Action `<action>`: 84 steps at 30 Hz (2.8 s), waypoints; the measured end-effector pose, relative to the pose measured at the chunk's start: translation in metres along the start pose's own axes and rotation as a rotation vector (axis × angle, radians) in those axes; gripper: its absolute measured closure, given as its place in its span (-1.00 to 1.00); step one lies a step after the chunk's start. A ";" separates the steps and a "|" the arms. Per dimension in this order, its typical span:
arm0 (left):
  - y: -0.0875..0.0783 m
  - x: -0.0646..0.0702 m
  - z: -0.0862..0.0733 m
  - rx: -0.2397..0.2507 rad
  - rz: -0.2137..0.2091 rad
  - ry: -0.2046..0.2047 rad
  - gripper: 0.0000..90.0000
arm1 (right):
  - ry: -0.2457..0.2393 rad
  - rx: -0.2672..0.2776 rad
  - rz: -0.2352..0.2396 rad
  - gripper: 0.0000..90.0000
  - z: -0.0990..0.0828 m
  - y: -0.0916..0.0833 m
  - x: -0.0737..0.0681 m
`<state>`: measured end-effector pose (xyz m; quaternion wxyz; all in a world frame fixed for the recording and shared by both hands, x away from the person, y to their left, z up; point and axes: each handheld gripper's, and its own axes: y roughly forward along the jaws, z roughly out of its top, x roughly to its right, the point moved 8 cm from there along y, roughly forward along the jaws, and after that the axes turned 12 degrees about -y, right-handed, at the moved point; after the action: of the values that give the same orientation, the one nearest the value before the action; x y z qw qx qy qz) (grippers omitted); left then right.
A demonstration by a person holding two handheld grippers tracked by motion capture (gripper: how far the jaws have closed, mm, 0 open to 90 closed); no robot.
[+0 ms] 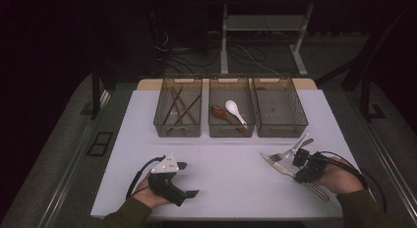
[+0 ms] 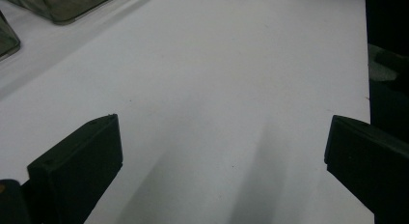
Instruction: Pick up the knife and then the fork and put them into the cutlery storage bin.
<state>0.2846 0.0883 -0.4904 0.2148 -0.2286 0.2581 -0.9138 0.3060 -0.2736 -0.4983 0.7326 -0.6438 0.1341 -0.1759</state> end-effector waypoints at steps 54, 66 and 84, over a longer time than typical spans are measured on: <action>-0.002 -0.003 0.003 0.030 0.009 -0.003 -1.00 | 0.121 0.603 -0.050 0.78 0.018 -0.059 0.018; -0.003 -0.004 0.003 0.031 0.012 -0.005 -1.00 | 0.218 0.714 -0.132 0.78 0.014 -0.081 0.047; -0.003 -0.004 0.003 0.031 0.012 -0.007 -1.00 | 0.305 0.849 -0.239 0.78 0.027 -0.109 0.088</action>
<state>0.2887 0.0910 -0.4874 0.2249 -0.2271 0.2443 -0.9155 0.3875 -0.2994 -0.3837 0.8778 -0.2646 0.0812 -0.3910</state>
